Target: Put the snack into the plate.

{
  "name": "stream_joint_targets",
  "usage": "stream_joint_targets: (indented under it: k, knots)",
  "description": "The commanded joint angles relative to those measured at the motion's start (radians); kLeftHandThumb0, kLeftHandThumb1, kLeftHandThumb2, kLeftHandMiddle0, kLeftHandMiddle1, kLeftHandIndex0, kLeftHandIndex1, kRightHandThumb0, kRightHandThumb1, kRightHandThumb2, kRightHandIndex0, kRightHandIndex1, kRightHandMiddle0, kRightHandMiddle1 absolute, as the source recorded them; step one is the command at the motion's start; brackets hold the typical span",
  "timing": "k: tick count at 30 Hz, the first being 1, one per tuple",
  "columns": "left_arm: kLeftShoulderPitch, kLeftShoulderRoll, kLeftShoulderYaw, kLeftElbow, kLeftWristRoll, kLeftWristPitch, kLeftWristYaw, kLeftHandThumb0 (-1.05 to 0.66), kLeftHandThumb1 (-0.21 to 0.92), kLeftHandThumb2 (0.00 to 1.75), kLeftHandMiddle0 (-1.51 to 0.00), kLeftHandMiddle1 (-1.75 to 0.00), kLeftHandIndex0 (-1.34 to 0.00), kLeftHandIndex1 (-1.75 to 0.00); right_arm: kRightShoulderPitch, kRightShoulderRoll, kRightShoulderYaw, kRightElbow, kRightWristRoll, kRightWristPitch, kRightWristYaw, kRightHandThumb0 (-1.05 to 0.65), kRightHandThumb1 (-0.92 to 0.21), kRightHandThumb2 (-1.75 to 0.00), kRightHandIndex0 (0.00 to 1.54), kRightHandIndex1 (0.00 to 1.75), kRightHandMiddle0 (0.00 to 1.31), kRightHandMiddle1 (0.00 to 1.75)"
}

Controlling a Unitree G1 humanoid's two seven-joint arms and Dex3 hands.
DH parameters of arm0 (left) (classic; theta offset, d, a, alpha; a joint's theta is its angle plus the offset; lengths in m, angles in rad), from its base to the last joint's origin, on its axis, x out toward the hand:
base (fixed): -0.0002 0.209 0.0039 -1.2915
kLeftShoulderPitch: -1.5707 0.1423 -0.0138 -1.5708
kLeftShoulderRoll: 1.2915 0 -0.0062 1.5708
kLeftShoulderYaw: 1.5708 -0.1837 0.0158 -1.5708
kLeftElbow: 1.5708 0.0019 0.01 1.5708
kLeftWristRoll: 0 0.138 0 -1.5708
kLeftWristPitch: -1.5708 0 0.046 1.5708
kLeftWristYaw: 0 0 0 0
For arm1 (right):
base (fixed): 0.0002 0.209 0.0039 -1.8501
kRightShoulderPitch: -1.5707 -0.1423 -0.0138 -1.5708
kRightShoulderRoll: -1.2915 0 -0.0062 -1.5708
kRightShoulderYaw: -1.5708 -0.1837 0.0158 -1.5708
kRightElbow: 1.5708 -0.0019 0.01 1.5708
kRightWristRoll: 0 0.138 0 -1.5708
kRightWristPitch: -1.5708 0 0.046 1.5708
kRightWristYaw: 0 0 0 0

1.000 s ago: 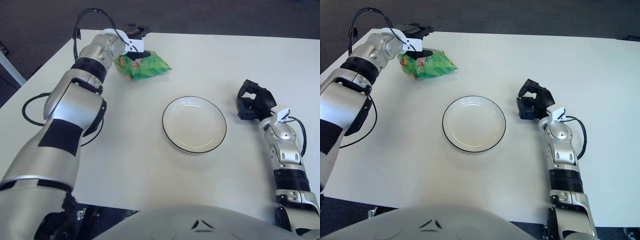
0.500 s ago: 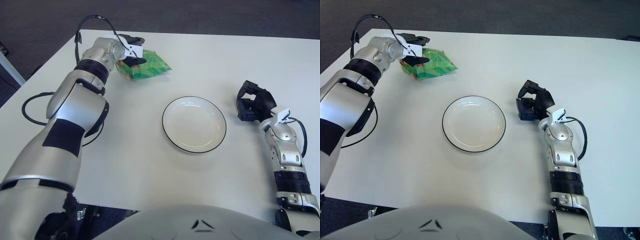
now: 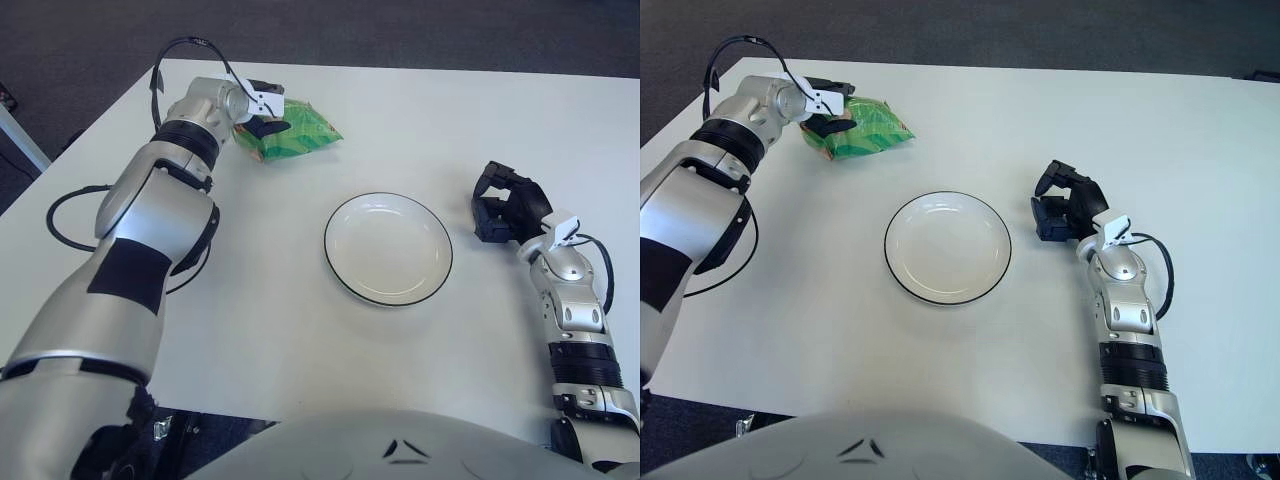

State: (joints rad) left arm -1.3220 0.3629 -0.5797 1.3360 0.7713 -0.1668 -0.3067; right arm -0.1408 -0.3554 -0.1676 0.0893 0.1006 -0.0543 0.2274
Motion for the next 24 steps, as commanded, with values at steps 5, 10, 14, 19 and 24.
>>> stream_joint_targets:
  k: [5,10,14,19,24]
  knots:
    - [0.087,-0.047,-0.02,0.007,0.025,0.117,0.195,-1.05,0.92,1.01,0.0,0.0,-0.01,-0.02,0.015,0.006,0.002,0.044,-0.006,0.015,0.003,-0.47,-0.35,-1.28,1.26,1.75,0.59,1.75]
    - [0.126,-0.075,-0.021,0.022,0.025,0.162,0.25,-1.05,0.92,1.05,0.0,0.0,0.0,-0.05,0.011,0.007,0.003,0.057,-0.006,0.004,0.004,-0.48,-0.35,-1.28,1.27,1.75,0.59,1.75]
    - [0.15,-0.09,-0.019,0.033,0.023,0.187,0.281,-1.05,0.92,1.04,0.0,0.0,0.0,-0.06,0.008,0.01,0.005,0.067,-0.005,-0.007,0.006,-0.48,-0.35,-1.28,1.27,1.75,0.59,1.75]
    - [0.18,-0.106,-0.007,0.042,0.014,0.227,0.342,-1.05,0.92,0.98,0.0,0.0,0.0,-0.16,0.007,0.014,0.006,0.066,-0.006,-0.005,-0.001,-0.48,-0.35,-1.29,1.27,1.75,0.59,1.75]
    - [0.209,-0.117,0.001,0.047,0.009,0.254,0.4,-1.05,0.92,0.89,-0.08,-0.05,0.0,-0.36,0.007,0.016,0.007,0.067,-0.005,-0.002,-0.001,-0.48,-0.34,-1.29,1.27,1.75,0.6,1.75]
